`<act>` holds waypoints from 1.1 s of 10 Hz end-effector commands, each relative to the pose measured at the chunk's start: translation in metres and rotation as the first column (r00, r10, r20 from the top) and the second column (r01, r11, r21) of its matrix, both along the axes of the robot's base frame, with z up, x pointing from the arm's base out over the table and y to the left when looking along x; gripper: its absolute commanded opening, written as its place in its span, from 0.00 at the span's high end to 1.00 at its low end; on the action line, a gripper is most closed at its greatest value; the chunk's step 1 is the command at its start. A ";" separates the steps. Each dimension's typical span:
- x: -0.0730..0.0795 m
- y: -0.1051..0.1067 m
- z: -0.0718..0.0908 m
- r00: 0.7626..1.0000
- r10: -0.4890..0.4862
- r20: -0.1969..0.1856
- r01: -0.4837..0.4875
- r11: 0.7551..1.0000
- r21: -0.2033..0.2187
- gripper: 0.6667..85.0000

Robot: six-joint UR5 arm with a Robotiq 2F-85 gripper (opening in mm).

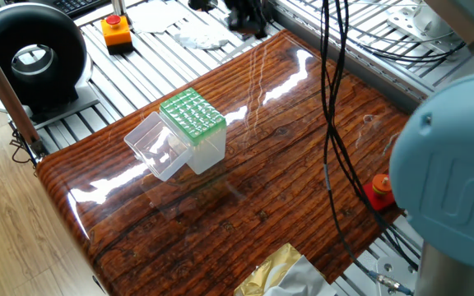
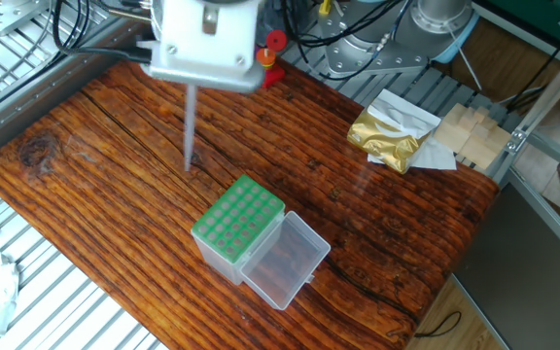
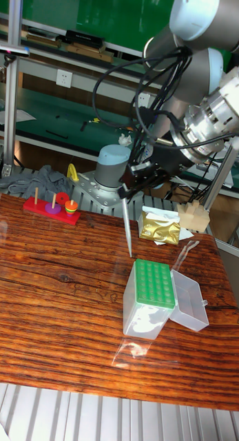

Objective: Insert a large pipette tip into the holder for large pipette tips

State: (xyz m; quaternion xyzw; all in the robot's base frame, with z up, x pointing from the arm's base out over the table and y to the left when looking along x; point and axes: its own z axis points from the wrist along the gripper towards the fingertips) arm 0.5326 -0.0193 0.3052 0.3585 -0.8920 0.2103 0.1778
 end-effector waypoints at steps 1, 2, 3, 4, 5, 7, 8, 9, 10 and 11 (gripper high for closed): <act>0.028 -0.042 0.032 0.971 0.225 -0.082 -0.236 0.958 -0.163 1.00; 0.028 -0.046 0.035 0.964 0.244 -0.104 -0.259 0.949 -0.178 1.00; 0.030 -0.052 0.041 0.953 0.272 -0.132 -0.294 0.935 -0.200 1.00; 0.038 -0.056 0.041 0.937 0.316 -0.148 -0.342 0.916 -0.209 1.00; 0.039 -0.058 0.038 0.933 0.323 -0.159 -0.351 0.914 -0.203 1.00; 0.037 -0.065 0.042 0.925 0.319 -0.206 -0.363 0.902 -0.233 1.00; 0.026 -0.069 0.046 0.931 0.276 -0.240 -0.334 0.909 -0.250 1.00; 0.026 -0.076 0.055 0.926 0.272 -0.263 -0.344 0.894 -0.288 1.00; 0.029 -0.078 0.059 0.914 0.294 -0.279 -0.373 0.879 -0.297 1.00; 0.021 -0.077 0.063 0.918 0.275 -0.287 -0.360 0.881 -0.307 1.00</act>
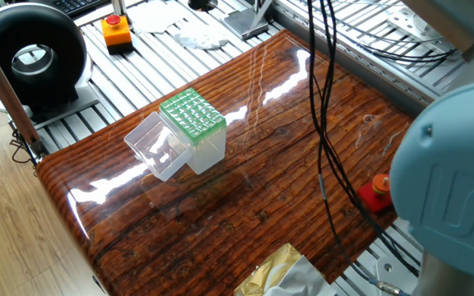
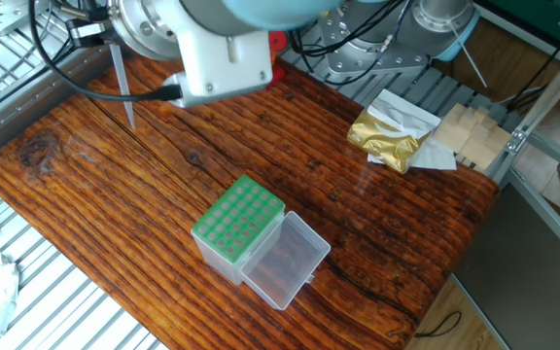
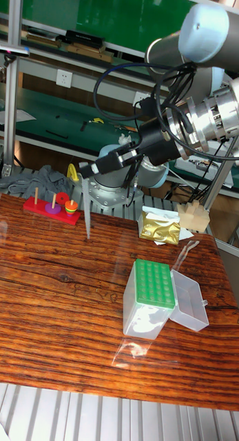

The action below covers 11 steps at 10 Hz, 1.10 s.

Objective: Insert a large pipette tip into the holder for large pipette tips

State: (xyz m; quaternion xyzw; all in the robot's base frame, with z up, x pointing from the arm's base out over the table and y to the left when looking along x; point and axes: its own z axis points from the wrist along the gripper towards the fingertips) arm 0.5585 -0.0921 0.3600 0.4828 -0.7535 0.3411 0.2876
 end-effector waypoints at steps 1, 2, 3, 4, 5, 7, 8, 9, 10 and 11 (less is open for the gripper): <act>-0.008 -0.001 0.006 1.000 -0.010 -0.024 0.010 1.000 -0.029 1.00; -0.009 0.001 0.000 1.000 -0.026 -0.015 0.026 1.000 -0.013 1.00; -0.005 0.001 -0.004 1.000 -0.025 -0.008 0.025 1.000 -0.015 1.00; -0.003 0.004 -0.009 1.000 -0.024 -0.004 0.024 1.000 -0.016 1.00; -0.001 0.006 -0.007 1.000 -0.017 0.005 0.018 0.999 -0.049 1.00; 0.001 0.004 -0.001 1.000 0.001 -0.006 -0.002 0.994 -0.106 1.00; 0.000 0.008 -0.003 1.000 0.000 -0.005 -0.001 0.994 -0.113 1.00; -0.001 0.014 -0.005 1.000 -0.004 0.005 0.005 0.992 -0.123 1.00; -0.003 0.019 -0.010 1.000 -0.013 0.014 0.014 0.992 -0.122 1.00; -0.002 0.025 -0.014 1.000 -0.017 0.019 0.019 0.993 -0.117 1.00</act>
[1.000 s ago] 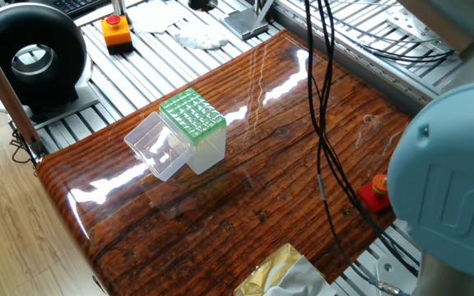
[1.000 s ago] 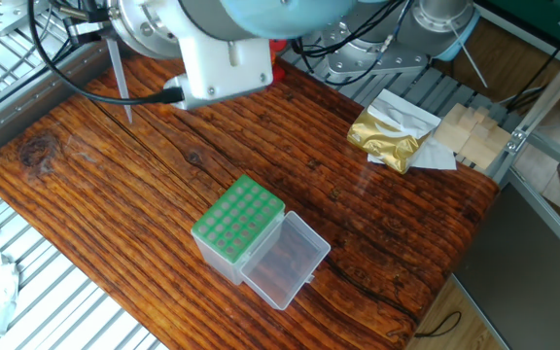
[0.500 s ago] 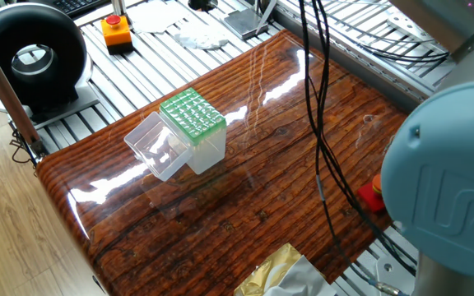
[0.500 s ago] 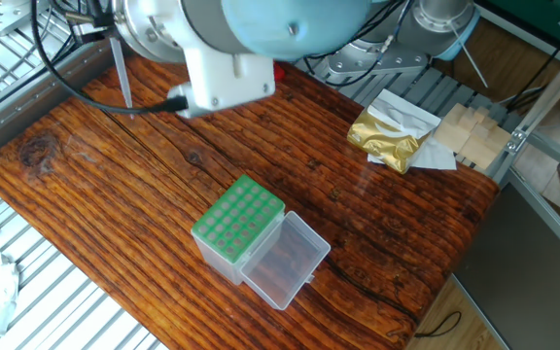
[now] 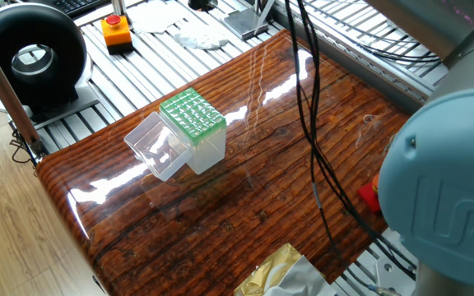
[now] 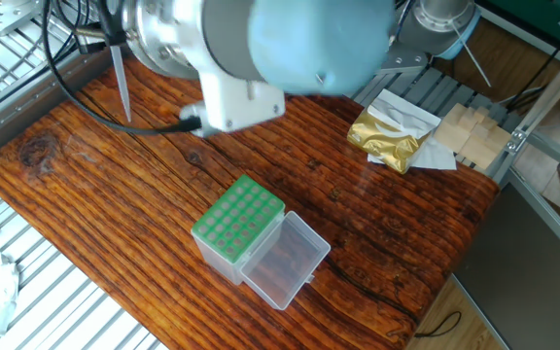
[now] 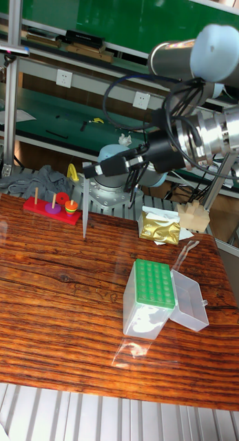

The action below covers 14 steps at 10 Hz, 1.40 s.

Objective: Insert a large pipette tip into the holder for large pipette tips

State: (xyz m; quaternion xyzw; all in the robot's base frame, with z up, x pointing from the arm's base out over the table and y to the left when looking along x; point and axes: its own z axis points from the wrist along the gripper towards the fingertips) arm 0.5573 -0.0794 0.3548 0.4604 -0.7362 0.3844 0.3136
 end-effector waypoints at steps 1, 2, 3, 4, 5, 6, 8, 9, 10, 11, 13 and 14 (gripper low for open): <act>-0.001 0.019 -0.009 1.000 -0.011 0.016 0.011 1.000 -0.012 1.00; 0.000 0.029 -0.007 1.000 -0.015 0.024 0.016 1.000 -0.026 1.00; 0.001 0.037 -0.009 0.999 -0.021 0.028 0.021 0.999 -0.025 1.00; 0.002 0.042 -0.012 0.999 -0.029 0.030 0.030 0.999 -0.021 1.00; 0.001 0.048 -0.018 0.998 -0.040 0.040 0.041 0.999 -0.020 1.00; 0.001 0.056 -0.020 0.997 -0.042 0.058 0.044 0.998 -0.041 1.00; 0.000 0.067 -0.027 0.996 -0.051 0.079 0.054 0.997 -0.047 1.00; -0.001 0.072 -0.029 0.995 -0.056 0.083 0.060 0.997 -0.050 1.00; -0.002 0.080 -0.032 0.994 -0.060 0.093 0.066 0.996 -0.057 1.00; -0.005 0.087 -0.032 0.993 -0.063 0.104 0.071 0.995 -0.074 1.00; -0.007 0.090 -0.031 0.994 -0.050 0.096 0.058 0.995 -0.081 1.00; -0.010 0.092 -0.033 0.994 -0.043 0.098 0.052 0.994 -0.092 1.00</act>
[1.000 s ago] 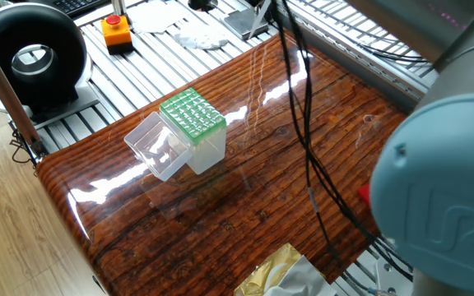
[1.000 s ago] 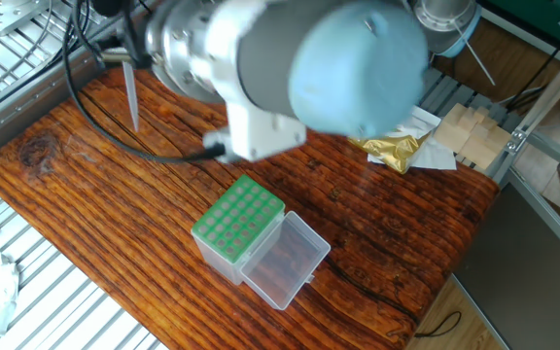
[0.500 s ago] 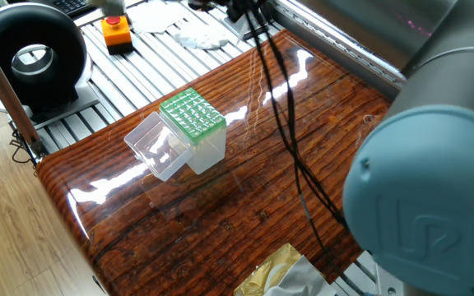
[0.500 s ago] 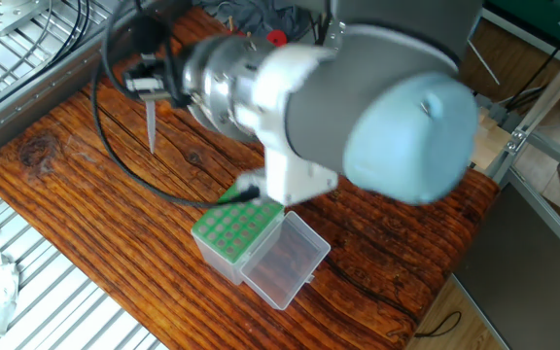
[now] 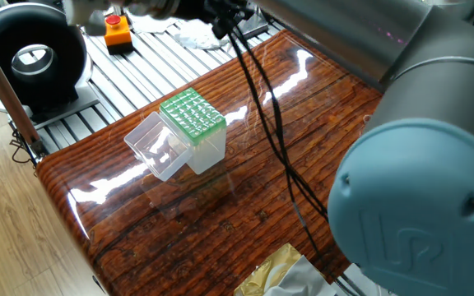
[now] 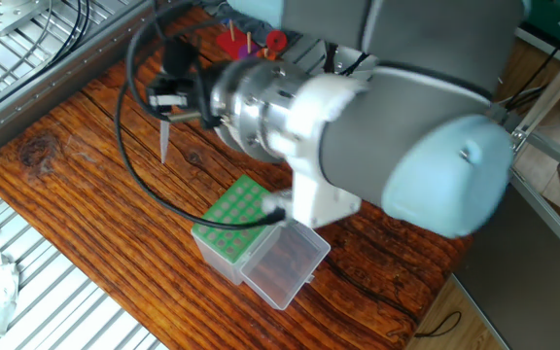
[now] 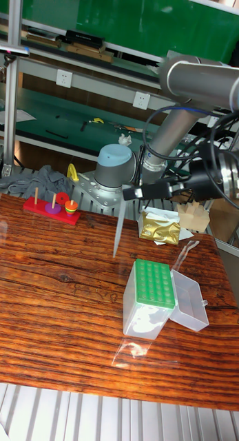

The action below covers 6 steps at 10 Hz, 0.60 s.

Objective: Insert a large pipette tip into the holder for large pipette tips

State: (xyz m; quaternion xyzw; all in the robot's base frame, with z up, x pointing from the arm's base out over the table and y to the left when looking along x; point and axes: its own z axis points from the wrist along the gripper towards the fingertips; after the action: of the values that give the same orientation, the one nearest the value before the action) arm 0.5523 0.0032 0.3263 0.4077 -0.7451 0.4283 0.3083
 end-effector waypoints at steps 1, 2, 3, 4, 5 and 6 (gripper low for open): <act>-0.008 0.011 -0.009 1.000 0.003 0.007 -0.003 1.000 -0.018 1.00; -0.011 0.009 -0.012 1.000 -0.003 0.006 0.003 1.000 -0.031 1.00; -0.014 0.009 -0.013 1.000 -0.010 -0.004 0.010 0.999 -0.049 1.00; -0.019 0.012 -0.020 0.999 0.004 -0.038 -0.006 0.999 -0.048 1.00; -0.025 0.021 -0.032 0.998 0.030 -0.052 -0.030 1.000 -0.007 1.00; -0.033 0.026 -0.035 0.997 0.037 -0.072 -0.037 0.999 0.004 1.00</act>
State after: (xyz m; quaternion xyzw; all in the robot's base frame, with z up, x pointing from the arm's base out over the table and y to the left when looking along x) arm 0.5344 0.0176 0.3066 0.4161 -0.7309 0.4353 0.3212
